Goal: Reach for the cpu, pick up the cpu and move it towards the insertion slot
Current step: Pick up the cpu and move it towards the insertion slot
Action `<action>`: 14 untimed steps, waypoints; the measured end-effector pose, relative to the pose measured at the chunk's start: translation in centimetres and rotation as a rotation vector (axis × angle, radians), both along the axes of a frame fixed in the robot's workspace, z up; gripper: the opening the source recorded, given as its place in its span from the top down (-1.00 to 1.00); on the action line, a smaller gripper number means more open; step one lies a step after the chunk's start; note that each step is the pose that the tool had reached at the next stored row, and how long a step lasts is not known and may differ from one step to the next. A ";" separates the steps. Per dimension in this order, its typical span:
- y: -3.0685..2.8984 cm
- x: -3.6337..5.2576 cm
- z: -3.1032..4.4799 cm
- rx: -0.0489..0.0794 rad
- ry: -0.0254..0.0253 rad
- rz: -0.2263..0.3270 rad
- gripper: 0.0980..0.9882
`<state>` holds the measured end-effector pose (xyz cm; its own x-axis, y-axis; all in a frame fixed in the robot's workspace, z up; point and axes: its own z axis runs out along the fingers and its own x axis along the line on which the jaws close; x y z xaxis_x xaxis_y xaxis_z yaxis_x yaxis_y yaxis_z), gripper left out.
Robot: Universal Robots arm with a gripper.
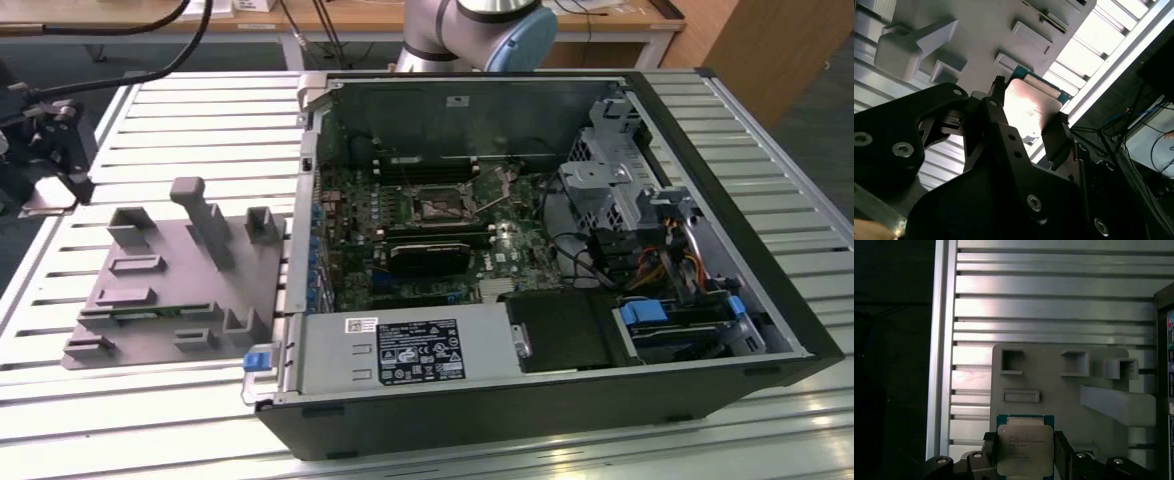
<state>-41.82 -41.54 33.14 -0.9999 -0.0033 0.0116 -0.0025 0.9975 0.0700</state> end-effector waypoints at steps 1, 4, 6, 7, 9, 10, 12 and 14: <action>0.00 0.00 0.24 0.000 0.0000 0.000 0.00; 0.00 0.00 0.95 0.000 0.0001 0.000 0.00; 0.01 0.00 1.52 0.000 -0.0001 0.000 0.00; 0.01 0.00 1.80 0.000 0.0001 0.000 0.00; 0.01 0.00 2.30 0.000 0.0000 0.000 0.00; 0.02 0.00 2.56 0.000 0.0000 0.000 0.00; 0.03 0.00 3.03 0.000 0.0000 0.000 0.00; 0.04 0.00 3.53 0.000 0.0000 0.000 0.00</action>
<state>-41.82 -41.49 36.67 -0.9999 -0.0032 0.0115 -0.0024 0.9975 0.0700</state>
